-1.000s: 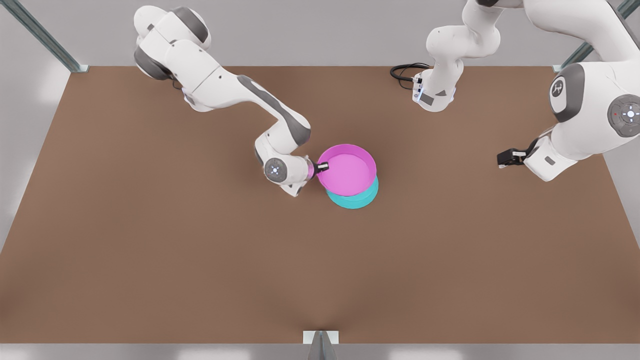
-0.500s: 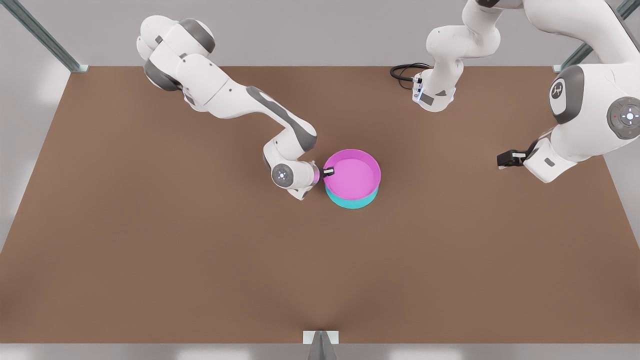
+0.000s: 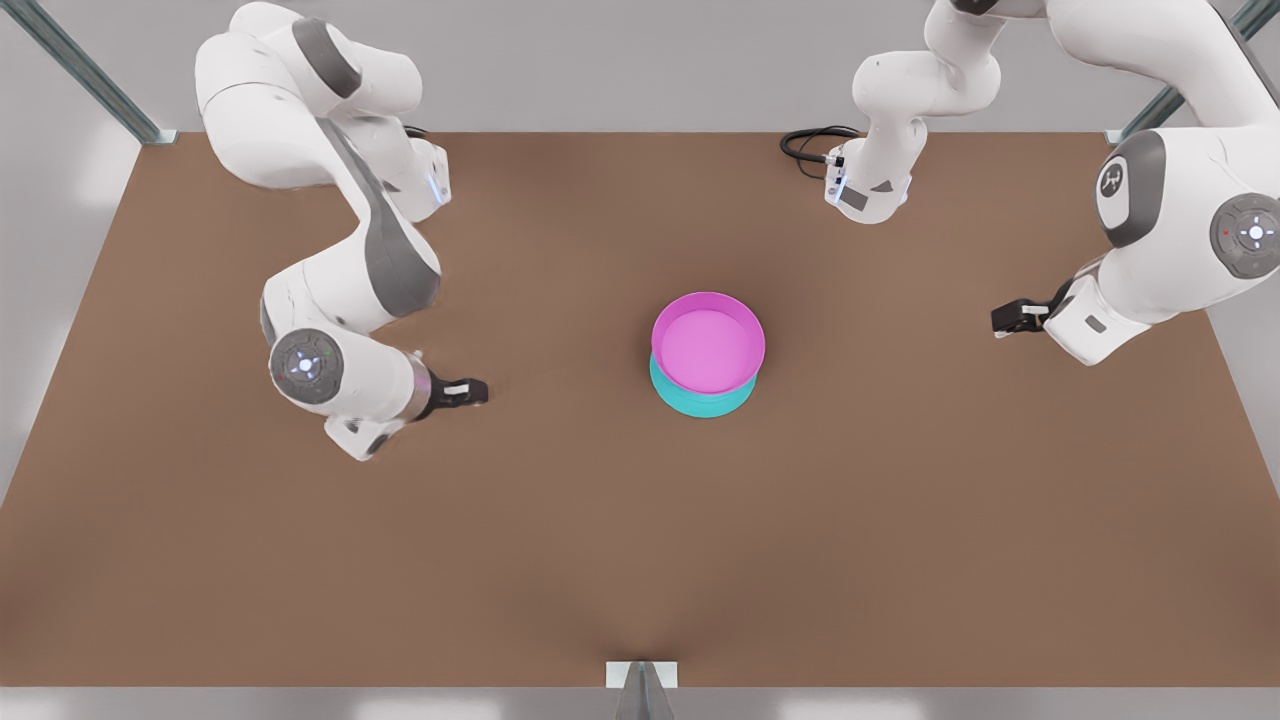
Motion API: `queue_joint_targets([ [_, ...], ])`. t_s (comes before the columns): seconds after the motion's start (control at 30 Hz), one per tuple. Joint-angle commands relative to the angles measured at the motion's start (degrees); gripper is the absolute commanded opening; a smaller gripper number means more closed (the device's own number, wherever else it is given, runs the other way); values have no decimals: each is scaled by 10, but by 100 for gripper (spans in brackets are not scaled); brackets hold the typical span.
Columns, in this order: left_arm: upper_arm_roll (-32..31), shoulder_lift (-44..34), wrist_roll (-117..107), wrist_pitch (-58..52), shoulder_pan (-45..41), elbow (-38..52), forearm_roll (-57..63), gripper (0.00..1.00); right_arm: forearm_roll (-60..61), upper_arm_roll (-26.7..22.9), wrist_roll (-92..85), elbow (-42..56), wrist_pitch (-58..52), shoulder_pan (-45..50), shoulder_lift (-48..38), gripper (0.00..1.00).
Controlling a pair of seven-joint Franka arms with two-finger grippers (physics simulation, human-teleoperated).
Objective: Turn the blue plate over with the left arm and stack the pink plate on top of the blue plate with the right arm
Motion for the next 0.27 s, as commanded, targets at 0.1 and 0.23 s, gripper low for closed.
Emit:
queue_joint_targets([
  [0.1, -1, 0, 0, 0, 0, 1, 1, 100, 76, -161, -138, -263, 86, -24, -241, 100],
  [0.23, -1, 0, 0, 0, 0, 1, 1, 100, 70, -162, -143, -210, 69, -21, -202, 100],
])
